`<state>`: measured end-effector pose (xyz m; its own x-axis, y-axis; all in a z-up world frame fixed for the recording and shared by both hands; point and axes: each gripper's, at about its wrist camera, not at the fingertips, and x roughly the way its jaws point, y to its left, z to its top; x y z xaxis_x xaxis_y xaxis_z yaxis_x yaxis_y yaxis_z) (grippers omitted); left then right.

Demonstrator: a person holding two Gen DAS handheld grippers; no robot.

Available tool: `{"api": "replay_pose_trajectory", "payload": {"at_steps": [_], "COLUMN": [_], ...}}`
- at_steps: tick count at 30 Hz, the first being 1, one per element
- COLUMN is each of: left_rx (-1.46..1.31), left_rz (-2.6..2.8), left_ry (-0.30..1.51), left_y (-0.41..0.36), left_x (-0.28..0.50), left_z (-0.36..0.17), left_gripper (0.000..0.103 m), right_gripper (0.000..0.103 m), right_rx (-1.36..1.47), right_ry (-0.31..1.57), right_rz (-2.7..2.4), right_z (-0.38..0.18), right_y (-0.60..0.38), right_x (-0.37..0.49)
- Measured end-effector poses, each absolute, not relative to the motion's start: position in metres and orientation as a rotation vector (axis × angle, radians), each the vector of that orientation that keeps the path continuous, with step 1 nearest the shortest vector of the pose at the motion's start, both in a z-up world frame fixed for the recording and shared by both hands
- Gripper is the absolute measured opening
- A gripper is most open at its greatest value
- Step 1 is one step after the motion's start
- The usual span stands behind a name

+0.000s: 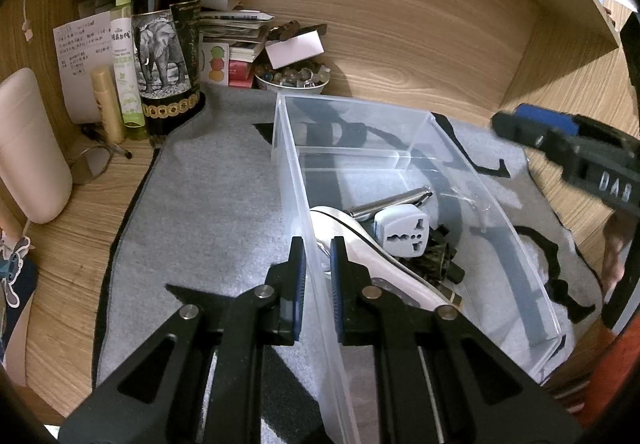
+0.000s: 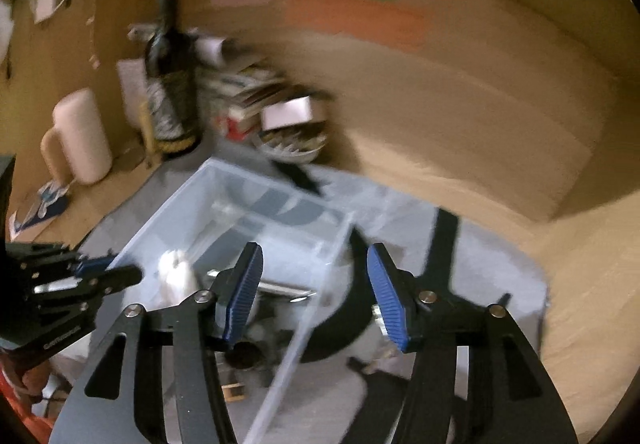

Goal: Organize rigid objects
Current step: 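Return the right gripper to the rug and grasp the silver keys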

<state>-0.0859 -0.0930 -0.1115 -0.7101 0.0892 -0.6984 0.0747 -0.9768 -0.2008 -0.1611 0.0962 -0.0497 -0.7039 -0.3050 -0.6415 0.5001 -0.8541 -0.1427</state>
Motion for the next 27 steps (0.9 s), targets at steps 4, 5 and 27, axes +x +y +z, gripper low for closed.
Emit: {"api": "replay_pose_trajectory", "payload": {"at_steps": [4, 5, 27], "left_rx": [-1.193, -1.193, -1.194], "left_rz": [2.877, 2.878, 2.88], "left_ry": [-0.336, -0.335, -0.332], "left_y": [-0.094, -0.093, -0.094], "left_x": [-0.087, -0.086, -0.087], "left_z": [-0.112, -0.112, -0.113], "left_gripper": [0.01, 0.01, 0.01], "right_gripper": [0.052, 0.052, 0.052], "right_rx": [0.888, 0.9, 1.351], "right_ry": [0.379, 0.375, 0.242], "right_rz": [-2.58, -2.599, -2.537], "right_z": [-0.044, -0.044, -0.155], "right_y": [0.119, 0.124, 0.171], "right_x": [-0.172, -0.175, -0.218]}}
